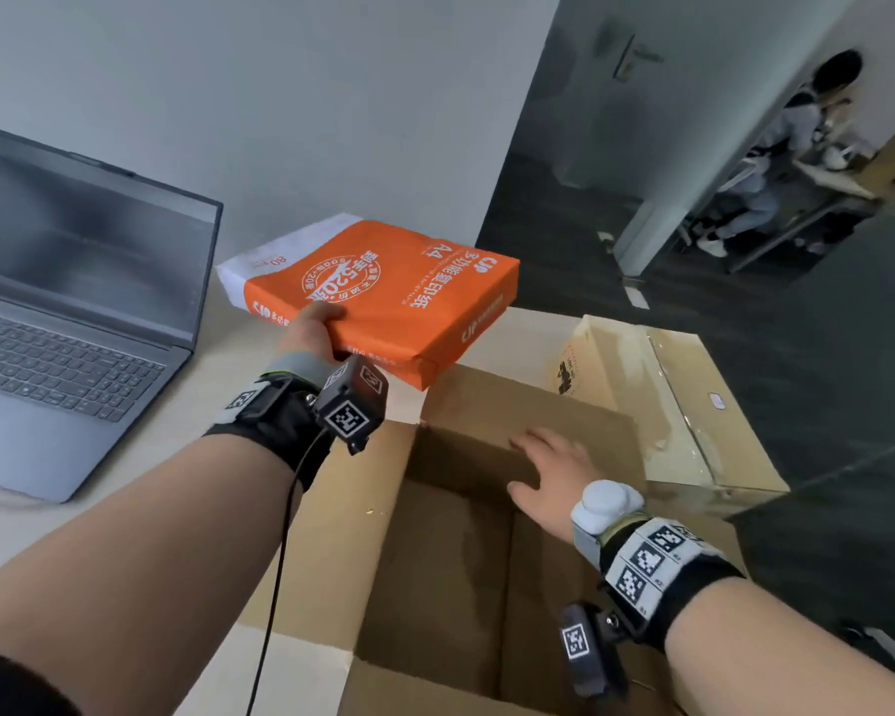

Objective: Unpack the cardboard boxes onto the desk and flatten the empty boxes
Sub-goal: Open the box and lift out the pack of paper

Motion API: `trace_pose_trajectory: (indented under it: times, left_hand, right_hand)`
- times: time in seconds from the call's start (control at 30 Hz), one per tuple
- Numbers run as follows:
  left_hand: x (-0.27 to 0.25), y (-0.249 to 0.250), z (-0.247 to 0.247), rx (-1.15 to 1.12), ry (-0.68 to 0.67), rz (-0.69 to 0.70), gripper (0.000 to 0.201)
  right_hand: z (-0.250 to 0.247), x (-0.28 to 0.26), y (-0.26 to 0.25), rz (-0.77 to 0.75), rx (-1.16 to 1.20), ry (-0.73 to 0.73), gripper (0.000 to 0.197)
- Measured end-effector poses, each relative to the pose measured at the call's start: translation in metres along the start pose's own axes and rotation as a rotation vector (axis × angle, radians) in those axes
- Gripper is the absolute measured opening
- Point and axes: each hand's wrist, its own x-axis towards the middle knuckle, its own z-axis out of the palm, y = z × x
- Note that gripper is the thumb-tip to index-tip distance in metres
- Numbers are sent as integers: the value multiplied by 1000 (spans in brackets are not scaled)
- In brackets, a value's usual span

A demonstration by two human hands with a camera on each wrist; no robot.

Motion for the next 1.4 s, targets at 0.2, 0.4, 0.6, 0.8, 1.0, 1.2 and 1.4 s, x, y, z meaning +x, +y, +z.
trace_pose_trajectory:
  times: [0.2, 0.4, 0.6, 0.8, 1.0, 1.2, 1.4]
  left_hand:
    - [39, -14, 35, 170, -21, 35, 13]
    - [89, -31, 40, 545, 86, 70, 45]
    - [120, -43, 47, 999, 70, 125, 48]
    - [132, -51, 41, 1303, 7, 91, 74]
    - [136, -60, 24, 1314, -42, 95, 86]
    - [92, -54, 30, 880, -49, -8, 57]
    - [13, -45, 33, 1121, -107, 246, 30]
  right_hand:
    - [-5, -7, -9, 17, -101, -55, 68]
    - [-3, -10, -8, 1, -142, -47, 72]
    - [-2, -8, -2, -37, -145, -38, 76]
    - [4, -6, 4, -51, -151, -23, 82]
    - [8, -2, 6, -61, -160, -15, 86]
    - [9, -2, 7, -64, -154, -25, 91]
    - [5, -2, 12, -99, -143, -43, 93]
